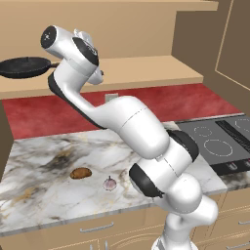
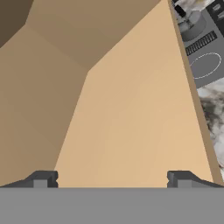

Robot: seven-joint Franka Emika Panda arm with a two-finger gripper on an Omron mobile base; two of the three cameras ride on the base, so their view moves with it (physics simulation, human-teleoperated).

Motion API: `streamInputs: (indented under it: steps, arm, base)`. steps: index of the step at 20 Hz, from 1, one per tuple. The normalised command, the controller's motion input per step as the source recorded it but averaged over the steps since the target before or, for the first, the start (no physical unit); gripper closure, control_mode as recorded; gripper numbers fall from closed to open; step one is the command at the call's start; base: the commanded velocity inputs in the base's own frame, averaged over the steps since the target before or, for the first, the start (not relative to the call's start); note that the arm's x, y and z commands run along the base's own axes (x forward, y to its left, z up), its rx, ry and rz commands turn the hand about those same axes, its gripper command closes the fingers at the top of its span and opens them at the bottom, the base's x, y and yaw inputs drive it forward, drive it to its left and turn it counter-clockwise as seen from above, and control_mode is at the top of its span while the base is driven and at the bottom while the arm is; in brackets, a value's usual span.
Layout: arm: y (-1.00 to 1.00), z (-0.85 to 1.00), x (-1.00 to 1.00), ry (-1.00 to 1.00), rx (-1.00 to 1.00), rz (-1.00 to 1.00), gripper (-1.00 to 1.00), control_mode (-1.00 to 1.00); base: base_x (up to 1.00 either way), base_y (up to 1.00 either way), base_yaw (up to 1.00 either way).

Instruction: Pick the pan from the cabinet and place it on the stove. Then turn on the stove burner for the pan.

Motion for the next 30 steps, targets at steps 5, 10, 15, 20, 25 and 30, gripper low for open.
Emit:
streamInputs:
  steps: [5, 10, 15, 20, 25, 30]
  arm:
    - [0.0, -0.04, 0.07, 0.0, 0.05, 0.12, -1.0, -1.0]
    - [0.0, -0.17, 0.11, 0.0, 0.02, 0.12, -1.0, -1.0]
    - [0.0, -0.29, 0.1, -0.01, 0.0, 0.09, -1.0, -1.0]
    - [0.02, -0.22, 0.2, -0.02, 0.0, 0.03, -1.0, -1.0]
    - [0.09, -0.14, 0.24, -0.05, 0.0, 0.0, -1.0, -1.0]
    - [0.21, -0.11, 0.26, -0.05, 0.0, 0.0, -1.0, -1.0]
  base:
    - [0.0, 0.0, 0.0]
    - [0.0, 0.0, 0.0]
    - [0.0, 0.0, 0.0]
    - [0.0, 0.0, 0.0]
    - [0.0, 0.0, 0.0]
    - [0.0, 0.0, 0.0]
